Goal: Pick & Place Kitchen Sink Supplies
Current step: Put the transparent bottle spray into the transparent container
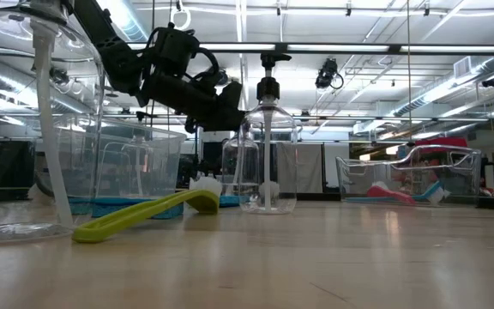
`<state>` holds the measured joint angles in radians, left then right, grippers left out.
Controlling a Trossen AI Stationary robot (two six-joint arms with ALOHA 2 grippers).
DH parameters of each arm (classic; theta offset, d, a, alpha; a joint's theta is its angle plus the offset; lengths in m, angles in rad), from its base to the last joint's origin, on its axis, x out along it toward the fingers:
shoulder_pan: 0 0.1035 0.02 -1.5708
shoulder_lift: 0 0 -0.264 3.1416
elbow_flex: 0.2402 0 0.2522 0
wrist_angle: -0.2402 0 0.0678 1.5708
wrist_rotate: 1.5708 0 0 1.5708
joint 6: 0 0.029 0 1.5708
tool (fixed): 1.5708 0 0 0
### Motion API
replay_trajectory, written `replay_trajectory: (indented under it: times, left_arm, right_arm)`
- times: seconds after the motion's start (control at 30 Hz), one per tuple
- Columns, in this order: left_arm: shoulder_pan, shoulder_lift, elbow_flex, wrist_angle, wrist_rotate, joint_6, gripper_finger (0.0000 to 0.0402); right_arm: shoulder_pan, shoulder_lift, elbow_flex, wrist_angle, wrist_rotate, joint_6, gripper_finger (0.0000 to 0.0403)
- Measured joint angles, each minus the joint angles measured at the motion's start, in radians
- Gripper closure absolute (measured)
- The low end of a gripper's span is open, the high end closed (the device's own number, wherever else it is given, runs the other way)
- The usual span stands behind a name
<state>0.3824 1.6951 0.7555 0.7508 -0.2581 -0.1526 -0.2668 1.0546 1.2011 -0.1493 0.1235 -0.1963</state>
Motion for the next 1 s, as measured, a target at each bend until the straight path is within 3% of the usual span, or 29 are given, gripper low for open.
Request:
replay_trajectory:
  times: [0.43,0.77,1.0]
  left_arm:
    - [0.000,-0.027,0.051,-0.005,-0.003,-0.002,0.0262]
    - [-0.003,-0.156,0.132,-0.152,-0.014,0.078,0.0262]
    - [-0.002,-0.276,0.136,-0.211,-0.078,0.118,0.0262]
  right_arm:
    - [0.000,0.000,0.000,0.000,0.000,0.000,0.0101]
    - [0.000,0.000,0.000,0.007,-0.008,0.000,0.0101]
    - [0.001,0.000,0.000,0.017,-0.008,0.000,0.0101]
